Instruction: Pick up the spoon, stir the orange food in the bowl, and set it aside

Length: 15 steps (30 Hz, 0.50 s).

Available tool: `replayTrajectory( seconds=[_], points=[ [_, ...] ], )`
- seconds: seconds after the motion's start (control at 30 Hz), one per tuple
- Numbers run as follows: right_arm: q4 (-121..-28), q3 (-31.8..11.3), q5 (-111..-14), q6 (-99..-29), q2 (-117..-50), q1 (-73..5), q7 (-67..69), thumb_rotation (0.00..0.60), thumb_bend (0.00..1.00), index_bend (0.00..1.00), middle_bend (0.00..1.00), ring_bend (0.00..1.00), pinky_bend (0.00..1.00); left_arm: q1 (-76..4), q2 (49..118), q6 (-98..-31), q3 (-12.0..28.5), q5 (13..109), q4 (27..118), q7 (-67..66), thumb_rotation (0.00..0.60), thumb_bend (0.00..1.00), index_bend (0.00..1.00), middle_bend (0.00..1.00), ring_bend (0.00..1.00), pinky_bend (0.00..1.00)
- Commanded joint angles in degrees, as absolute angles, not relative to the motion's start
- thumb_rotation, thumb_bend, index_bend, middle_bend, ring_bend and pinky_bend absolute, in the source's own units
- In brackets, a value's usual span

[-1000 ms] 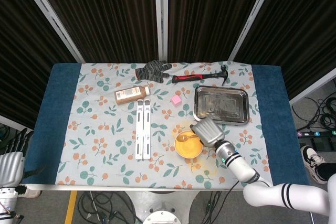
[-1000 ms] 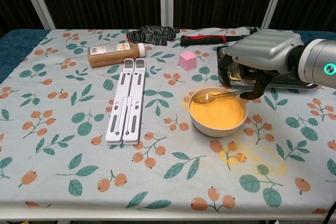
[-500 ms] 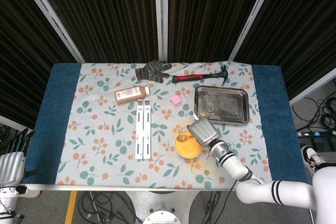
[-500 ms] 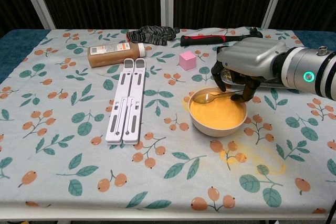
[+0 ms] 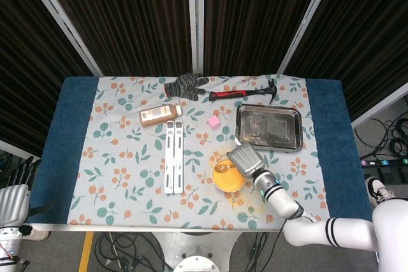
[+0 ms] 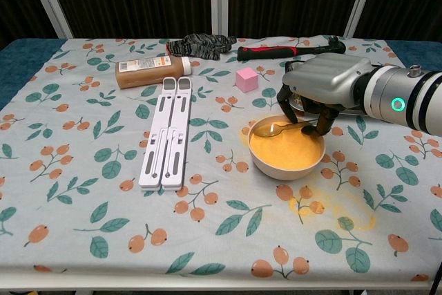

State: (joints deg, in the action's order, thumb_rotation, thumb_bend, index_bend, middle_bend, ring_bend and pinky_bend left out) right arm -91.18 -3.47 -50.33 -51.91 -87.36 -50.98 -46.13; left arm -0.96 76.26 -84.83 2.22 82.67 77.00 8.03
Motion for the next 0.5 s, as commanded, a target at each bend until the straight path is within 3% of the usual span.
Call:
replayTrajectory(
  seconds=[0.03,0.5],
  points=[
    [-91.13,-3.38,-50.26,-51.98,-87.45,-51.16,-46.11,0.600,0.29,0.53,0.97,1.00,1.00,-0.92,76.31,-84.83,2.21,82.65,76.90,8.12,0.600,0.00,0.12,0.09,0.08,0.12],
    [-91.43,-1.78,-54.13,-55.01,-87.42,-51.98,-47.94,0.600,0.32,0.62,0.97,1.00,1.00,-0.83,76.67,-84.67,2.22,82.53,76.19,8.58,0.600,0.00,0.12,0.09,0.08,0.12]
  ],
)
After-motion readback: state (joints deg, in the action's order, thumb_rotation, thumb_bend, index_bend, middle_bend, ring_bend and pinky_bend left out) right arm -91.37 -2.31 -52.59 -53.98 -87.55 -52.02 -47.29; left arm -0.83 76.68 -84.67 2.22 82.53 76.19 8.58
